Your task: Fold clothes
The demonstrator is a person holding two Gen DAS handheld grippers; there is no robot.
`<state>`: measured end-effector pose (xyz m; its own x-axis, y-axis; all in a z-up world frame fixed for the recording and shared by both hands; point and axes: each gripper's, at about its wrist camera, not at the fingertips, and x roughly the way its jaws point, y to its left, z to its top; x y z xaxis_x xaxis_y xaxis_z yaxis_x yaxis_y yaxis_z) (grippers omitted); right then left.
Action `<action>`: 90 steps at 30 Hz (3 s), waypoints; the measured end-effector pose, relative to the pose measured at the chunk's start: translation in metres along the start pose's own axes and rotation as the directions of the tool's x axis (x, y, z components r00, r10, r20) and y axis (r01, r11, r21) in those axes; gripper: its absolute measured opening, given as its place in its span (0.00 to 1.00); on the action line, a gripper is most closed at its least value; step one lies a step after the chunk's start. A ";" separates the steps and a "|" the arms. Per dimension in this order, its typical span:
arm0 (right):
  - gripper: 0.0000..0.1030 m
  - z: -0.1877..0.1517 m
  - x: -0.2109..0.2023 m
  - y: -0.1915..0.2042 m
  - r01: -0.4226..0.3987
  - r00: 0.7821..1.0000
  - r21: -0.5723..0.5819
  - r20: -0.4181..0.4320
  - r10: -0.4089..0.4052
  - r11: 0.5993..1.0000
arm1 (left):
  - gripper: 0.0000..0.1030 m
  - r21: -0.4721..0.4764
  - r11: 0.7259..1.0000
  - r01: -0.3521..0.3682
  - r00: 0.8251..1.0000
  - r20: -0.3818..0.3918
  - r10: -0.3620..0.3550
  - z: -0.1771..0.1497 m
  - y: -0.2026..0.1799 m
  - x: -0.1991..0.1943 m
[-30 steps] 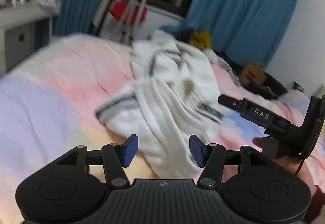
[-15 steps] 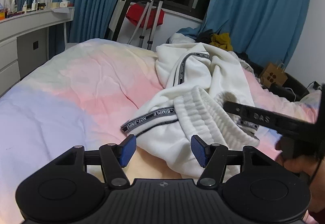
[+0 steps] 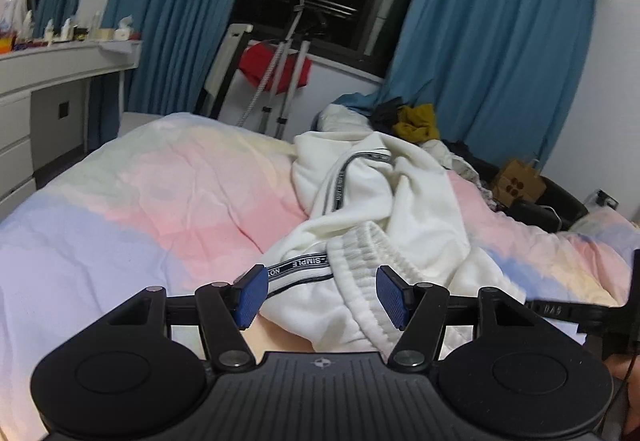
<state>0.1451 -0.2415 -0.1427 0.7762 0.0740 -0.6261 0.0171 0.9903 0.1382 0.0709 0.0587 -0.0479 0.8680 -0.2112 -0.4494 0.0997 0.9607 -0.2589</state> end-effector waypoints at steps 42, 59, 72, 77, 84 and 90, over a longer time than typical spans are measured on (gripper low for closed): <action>0.16 -0.029 -0.011 0.013 0.052 0.999 -0.189 0.000 -0.053 0.981 | 0.52 0.270 0.914 -0.303 0.928 -0.134 0.348 -0.003 -0.012 0.068; 0.13 -0.022 -0.026 0.014 -0.249 0.966 0.010 -0.068 0.249 0.968 | 0.09 0.120 0.947 -0.297 0.955 0.064 0.291 0.054 0.008 0.049; 0.13 -0.001 -0.024 0.224 -0.752 0.651 0.066 -0.079 0.755 0.655 | 0.08 0.067 0.899 -0.434 0.890 0.190 0.415 0.241 0.151 0.041; 0.13 -0.012 0.028 0.313 -0.846 0.522 0.055 -0.121 0.844 0.531 | 0.08 0.000 0.866 -0.500 0.863 0.088 0.498 0.229 0.251 0.085; 0.10 -0.057 0.095 0.378 -0.811 0.549 0.024 -0.317 0.773 0.585 | 0.09 -0.128 0.842 -0.525 0.851 -0.056 0.522 0.189 0.370 0.132; 0.13 -0.048 0.097 0.377 -0.802 0.578 -0.050 -0.312 0.754 0.595 | 0.23 -0.174 0.855 -0.489 0.872 -0.069 0.484 0.167 0.393 0.101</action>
<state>0.1967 0.1447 -0.1881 0.2654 0.8261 -0.4971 -0.6439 0.5356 0.5464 0.2794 0.4453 -0.0527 0.7718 0.2686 -0.5763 -0.4236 0.8932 -0.1509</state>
